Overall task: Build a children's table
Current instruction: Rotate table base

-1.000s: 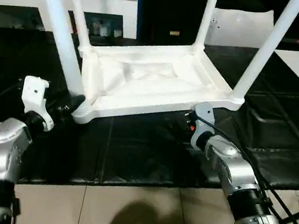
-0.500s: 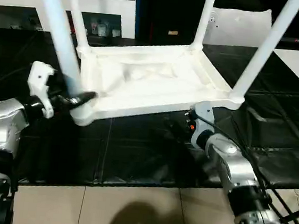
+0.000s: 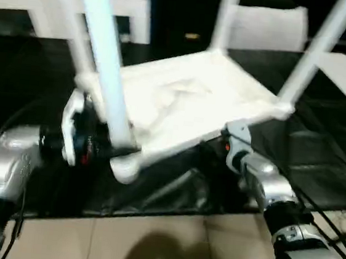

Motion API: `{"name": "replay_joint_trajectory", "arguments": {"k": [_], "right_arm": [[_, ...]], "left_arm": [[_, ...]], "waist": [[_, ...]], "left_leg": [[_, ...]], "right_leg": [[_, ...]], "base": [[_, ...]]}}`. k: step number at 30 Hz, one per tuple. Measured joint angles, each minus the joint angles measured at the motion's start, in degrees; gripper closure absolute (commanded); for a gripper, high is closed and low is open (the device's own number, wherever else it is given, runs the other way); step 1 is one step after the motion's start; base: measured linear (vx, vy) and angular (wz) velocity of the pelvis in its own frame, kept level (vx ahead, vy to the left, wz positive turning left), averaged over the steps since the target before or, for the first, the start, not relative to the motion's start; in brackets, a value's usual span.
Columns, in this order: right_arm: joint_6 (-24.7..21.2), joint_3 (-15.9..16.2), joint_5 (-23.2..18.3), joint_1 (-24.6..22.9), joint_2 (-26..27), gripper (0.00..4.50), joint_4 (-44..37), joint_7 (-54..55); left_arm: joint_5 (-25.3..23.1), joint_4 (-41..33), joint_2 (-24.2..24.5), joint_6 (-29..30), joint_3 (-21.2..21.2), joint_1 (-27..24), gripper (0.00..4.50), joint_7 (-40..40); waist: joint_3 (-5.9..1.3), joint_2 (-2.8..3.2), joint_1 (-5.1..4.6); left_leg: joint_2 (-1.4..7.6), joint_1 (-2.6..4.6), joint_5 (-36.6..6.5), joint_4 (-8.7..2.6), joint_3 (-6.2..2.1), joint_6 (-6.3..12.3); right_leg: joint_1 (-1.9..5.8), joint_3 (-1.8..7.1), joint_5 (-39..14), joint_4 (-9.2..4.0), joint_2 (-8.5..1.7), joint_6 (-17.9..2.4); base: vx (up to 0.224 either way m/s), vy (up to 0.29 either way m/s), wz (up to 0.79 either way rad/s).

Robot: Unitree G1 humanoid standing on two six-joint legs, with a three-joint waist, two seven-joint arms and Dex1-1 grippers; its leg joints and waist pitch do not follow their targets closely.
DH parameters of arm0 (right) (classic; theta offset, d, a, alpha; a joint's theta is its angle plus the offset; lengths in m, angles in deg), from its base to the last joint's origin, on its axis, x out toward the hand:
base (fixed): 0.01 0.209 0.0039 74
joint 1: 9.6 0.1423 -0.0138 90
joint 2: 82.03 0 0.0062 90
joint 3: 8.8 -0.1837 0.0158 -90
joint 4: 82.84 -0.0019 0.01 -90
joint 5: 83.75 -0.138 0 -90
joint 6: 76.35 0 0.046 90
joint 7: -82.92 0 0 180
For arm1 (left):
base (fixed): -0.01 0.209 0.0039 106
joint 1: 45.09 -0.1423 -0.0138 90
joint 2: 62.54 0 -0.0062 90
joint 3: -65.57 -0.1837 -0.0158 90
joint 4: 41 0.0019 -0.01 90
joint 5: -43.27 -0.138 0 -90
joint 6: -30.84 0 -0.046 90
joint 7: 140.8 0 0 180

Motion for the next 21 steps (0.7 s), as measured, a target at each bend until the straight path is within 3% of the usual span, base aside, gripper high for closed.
{"name": "replay_joint_trajectory", "arguments": {"k": [4, 8, 14, 18, 21], "right_arm": [[0.69, -0.44, 0.52, 1.27, 0.29, 0.0, 2.36, 0.29], [1.89, -0.28, 1.33, 2.47, 1.77, 0.0, 4.35, 0.47], [3.67, 0.37, 2.49, 4.72, 3.39, 0.0, 6.48, 0.46], [5.59, 1.04, 2.87, 5.93, 4.86, 0.0, 7.19, -0.6], [6.95, 1.7, 3.74, 6.71, 5.57, 0.0, 7.54, -0.42]], "left_arm": [[2.92, -8.75, -4.65, 4.11, -2.47, -3.19, 0.07, -3.43], [4.22, -12.39, -11.01, 4.86, -7.25, -2.17, 0.07, -6.24], [1.04, -8.82, -19.23, 1.71, -12.55, 2.66, 0.07, -10.08], [-1.99, -6.13, -20.91, -1.32, -13.82, 5.21, 0.07, -12.6], [-7.2, -0.31, -20.96, -6.34, -14.11, 8.17, 0.07, -17.09]], "waist": [[0.22, -0.69, -1.09], [0.21, -0.9, -1.85], [0.21, -0.9, -2.14], [0.21, -0.9, -2.44], [0.21, -0.89, -2.4]], "left_leg": [[0.03, 0.02, 0.02, 0.13, 0.02, -0.01], [0.02, 0.01, 0.01, 0.17, 0.03, -0.01], [0.06, -0.06, 0.02, 0.17, 0.03, -0.01], [0.06, -0.08, 0.01, 0.13, 0.02, -0.01], [0.05, -0.13, 0.01, 0.14, 0.01, 0.0]], "right_leg": [[0.0, 0.05, -0.05, 0.02, 0.05, 0.11], [-0.02, 0.07, -0.04, 0.02, 0.04, 0.1], [-0.13, 0.07, -0.04, 0.06, 0.11, 0.1], [-0.16, 0.07, -0.05, 0.06, 0.12, 0.11], [-0.18, 0.07, -0.04, 0.05, 0.11, 0.1]], "base": [[0.0, 0.0, 0.0], [0.0, 0.0, 0.0], [0.0, 0.0, 0.0], [0.0, 0.0, 0.0], [0.0, 0.0, 0.0]]}}
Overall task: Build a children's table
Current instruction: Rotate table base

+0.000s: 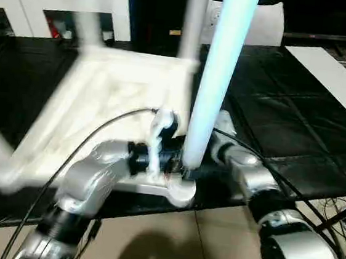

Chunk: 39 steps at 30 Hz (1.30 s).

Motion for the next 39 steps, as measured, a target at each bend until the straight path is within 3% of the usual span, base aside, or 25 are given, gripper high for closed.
{"name": "replay_joint_trajectory", "arguments": {"k": [5, 8, 13, 17, 18, 22, 25, 28, 32, 39], "right_arm": [[0.6, -0.42, 0.12, 0.77, -0.13, 0.0, 1.9, 3.65], [1.05, -2.76, -0.15, 0.12, -3.0, 0.0, 1.89, 5.07], [1.36, -5.45, -1.43, -3.78, -6.41, 0.0, 0.45, 3.96], [1.33, -6.45, -4.52, -10.25, -9.6, 0.0, -8.55, -4.16], [1.26, -6.54, -5.0, -10.85, -10.07, 0.0, -10.09, -5.45], [0.51, -6.26, -6.45, -13.84, -12.14, 0.0, -19.66, -11.24], [-1.12, -5.95, -8.2, -17.72, -15.38, 0.0, -26.31, -16.01], [-2.06, -4.04, -9.39, -21.27, -17.42, 0.0, -32.78, -21.09], [-2.73, -2.74, -10.21, -22.89, -17.84, 0.0, -37.09, -23.91], [-9.24, -1.05, -15.23, -27.26, -20.74, 0.0, -48.12, -31.89]], "left_arm": [[-5.37, 5.81, 1.17, -6.82, 0.83, 3.26, 0.07, -4.66], [-5.67, 5.95, 2.49, -6.94, 1.99, 3.01, 0.07, -4.71], [-6.26, 3.86, 4.89, -6.98, 2.83, 0.75, 0.07, -4.66], [-7.28, 3.14, 10.66, -7.09, 1.59, -3.72, 0.07, -1.04], [-7.54, 3.4, 11.57, -6.96, 1.53, -4.38, 0.33, -0.37], [-13.27, 9.11, 16.18, -10.55, -2.29, -3.86, 0.61, 2.5], [-14.22, 12.78, 18.58, -11.96, -2.91, -3.57, 0.86, 6.22], [-14.9, 14.8, 19.73, -13.7, -4.42, -1.44, 1.2, 9.64], [-15.95, 16.53, 19.53, -15.89, -5.19, 0.44, 1.4, 10.87], [-16.63, 21.54, 18.52, -17.06, -5.76, 2.64, 2.03, 13.17]], "waist": [[-0.01, 0.01, 0.35], [0.0, 0.01, 0.91], [-0.01, 0.04, 0.97], [0.02, 0.13, 1.07], [0.02, 0.13, 1.07], [0.03, 0.3, 1.31], [0.03, 0.31, 1.85], [0.05, 0.34, 2.61], [0.06, 0.43, 2.7], [0.05, 0.56, 2.89]], "left_leg": [[-0.02, 0.01, 0.0, 0.02, 0.0, 0.0], [-0.02, 0.01, 0.0, 0.02, 0.01, 0.0], [-0.01, 0.05, 0.0, 0.02, 0.02, 0.0], [0.0, 0.0, 0.0, 0.02, 0.01, 0.0], [0.0, 0.01, 0.0, 0.03, 0.01, 0.01], [-0.02, 0.09, 0.0, 0.08, 0.0, 0.01], [-0.02, 0.04, -0.01, 0.06, -0.03, 0.02], [-0.02, 0.09, -0.02, 0.01, -0.03, 0.03], [-0.02, 0.14, -0.01, 0.01, -0.03, 0.03], [-0.03, 0.14, -0.02, 0.0, -0.05, 0.03]], "right_leg": [[0.01, 0.02, 0.06, 0.01, -0.03, -0.09], [0.0, 0.02, 0.14, 0.03, -0.03, -0.23], [0.0, 0.02, 0.13, 0.07, -0.02, -0.21], [-0.07, 0.02, -0.01, 0.08, 0.0, 0.01], [-0.07, 0.03, 0.0, 0.08, 0.0, 0.01], [0.05, 0.04, 0.01, 0.07, -0.02, 0.02], [0.09, 0.02, -0.01, -0.02, -0.02, 0.03], [0.15, 0.03, 0.0, -0.11, -0.02, 0.03], [0.2, 0.02, 0.01, -0.1, -0.02, 0.02], [0.27, 0.0, 0.0, -0.17, -0.03, 0.03]], "base": [[0.0, 0.0, 0.0], [0.0, 0.0, 0.0], [0.0, 0.0, 0.0], [0.0, 0.0, 0.0], [0.0, 0.0, 0.0], [0.0, 0.0, 0.0], [0.0, 0.0, 0.0], [0.0, 0.0, 0.0], [0.0, 0.0, 0.0], [0.0, 0.0, 0.0]]}}
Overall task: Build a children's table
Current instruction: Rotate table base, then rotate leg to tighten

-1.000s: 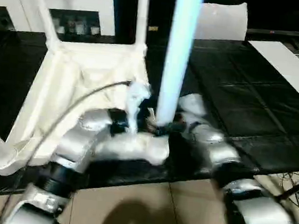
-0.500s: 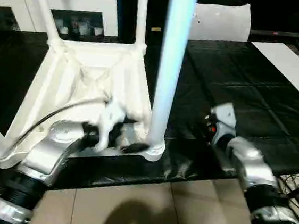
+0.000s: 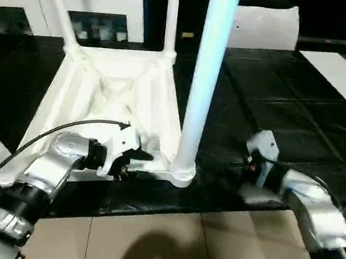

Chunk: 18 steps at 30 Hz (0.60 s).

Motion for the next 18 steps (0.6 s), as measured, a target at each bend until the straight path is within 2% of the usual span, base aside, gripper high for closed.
{"name": "replay_joint_trajectory", "arguments": {"k": [3, 5, 8, 9, 12, 13, 18], "right_arm": [[-1.84, 0.96, -1.27, -0.38, -0.26, 0.0, -2.3, -1.89], [-2.81, 1.4, -1.74, -0.38, -0.27, 0.0, -2.93, -2.57], [-4.37, 1.56, -2.22, -0.38, -0.48, 0.0, -4.42, -3.38], [-4.96, 1.59, -2.4, -0.38, -0.66, 0.0, -4.93, -3.73], [-6.37, 1.67, -3.07, -0.37, -0.88, 0.0, -6.0, -4.22], [-6.83, 1.86, -3.26, -0.37, -1.04, 0.0, -6.37, -4.25], [-7.84, 2.49, -3.38, -0.3, -1.25, 0.0, -6.44, -4.38]], "left_arm": [[-0.54, 0.39, -0.05, 0.04, -0.56, 0.01, 2.18, -0.14], [-0.53, 0.6, -0.29, 0.42, -0.49, 0.01, 2.5, -0.29], [-0.38, 0.85, -0.51, 0.46, -0.39, 0.03, 2.6, -0.22], [-0.32, 0.98, -0.56, 0.37, -0.34, 0.05, 2.84, -0.14], [-0.29, 1.35, -0.63, 0.21, -0.22, 0.18, 3.02, 0.27], [-0.27, 1.56, -0.69, 0.21, -0.17, 0.29, 3.29, 0.46], [-0.95, 2.89, -0.66, -0.35, -0.49, 1.19, 3.56, 1.26]], "waist": [[-0.01, 0.01, -0.02], [-0.01, 0.01, 0.03], [-0.01, 0.01, 0.18], [-0.01, 0.0, 0.21], [-0.01, 0.01, 0.21], [-0.01, 0.0, 0.23], [-0.01, 0.0, 0.23]], "left_leg": [[0.02, 0.01, 0.0, -0.01, -0.01, 0.0], [0.01, 0.02, 0.01, -0.01, -0.02, -0.01], [0.0, 0.01, 0.01, 0.0, -0.02, -0.01], [-0.01, 0.01, 0.01, -0.01, -0.02, -0.01], [0.0, 0.02, 0.01, -0.01, -0.02, -0.01], [0.0, 0.02, 0.01, -0.01, -0.02, -0.01], [-0.01, 0.01, 0.01, -0.01, -0.03, -0.01]], "right_leg": [[-0.01, -0.02, 0.0, 0.01, 0.01, 0.0], [0.0, -0.03, 0.0, 0.02, 0.01, 0.0], [0.02, -0.03, 0.0, 0.0, -0.01, 0.01], [0.02, -0.03, 0.0, 0.0, -0.01, 0.01], [0.02, -0.03, -0.01, 0.0, -0.01, 0.01], [0.02, -0.03, -0.01, 0.0, -0.01, 0.02], [0.02, -0.03, -0.01, 0.0, -0.01, 0.02]], "base": [[0.0, 0.0, 0.0], [0.0, 0.0, 0.0], [0.0, 0.0, 0.0], [0.0, 0.0, 0.0], [0.0, 0.0, 0.0], [0.0, 0.0, 0.0], [0.0, 0.0, 0.0]]}}
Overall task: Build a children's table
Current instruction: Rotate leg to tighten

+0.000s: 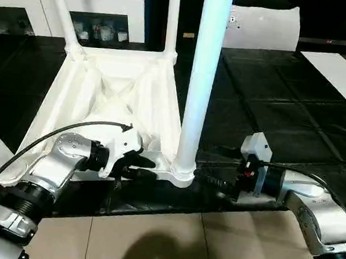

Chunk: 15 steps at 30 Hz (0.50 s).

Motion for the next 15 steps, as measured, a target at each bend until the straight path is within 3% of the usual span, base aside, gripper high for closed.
{"name": "replay_joint_trajectory", "arguments": {"k": [5, 7, 12, 15], "right_arm": [[-1.07, 0.1, 0.0, 0.29, -0.05, 0.0, 0.0, -0.71], [-1.29, 0.85, 0.0, 0.71, -0.11, 0.0, 0.0, -1.14], [-1.24, 1.34, -0.1, 3.12, 0.13, 0.0, 0.42, -2.73], [-0.79, 2.1, -0.14, 4.96, 1.02, 0.28, 2.5, -4.24]], "left_arm": [[-0.59, 0.47, 0.24, -0.43, -0.47, 0.48, 3.88, 1.48], [-1.1, 0.54, 0.85, -0.43, -1.04, 0.75, 4.2, 2.73], [-1.84, 1.34, 1.26, -1.86, -1.29, 1.4, 4.4, 4.21], [-1.83, 1.63, 1.29, -2.87, -1.26, 1.43, 4.5, 5.3]], "waist": [[0.0, 0.0, -0.02], [0.0, 0.0, -0.1], [-0.01, -0.02, -0.17], [-0.02, -0.03, -0.18]], "left_leg": [[0.0, 0.0, 0.0, 0.0, 0.0, 0.0], [0.01, 0.0, 0.0, 0.0, 0.0, 0.0], [0.01, -0.01, 0.0, -0.01, -0.01, 0.0], [0.01, -0.04, -0.02, -0.05, -0.01, 0.0]], "right_leg": [[0.0, 0.0, 0.0, 0.0, 0.0, 0.0], [-0.01, 0.0, 0.0, 0.0, 0.0, 0.0], [-0.01, -0.01, -0.01, -0.01, 0.0, 0.01], [-0.04, -0.01, -0.03, -0.01, 0.0, 0.05]], "base": [[0.0, 0.0, 0.0], [0.0, 0.0, 0.0], [0.0, 0.0, 0.0], [0.0, 0.0, 0.0]]}}
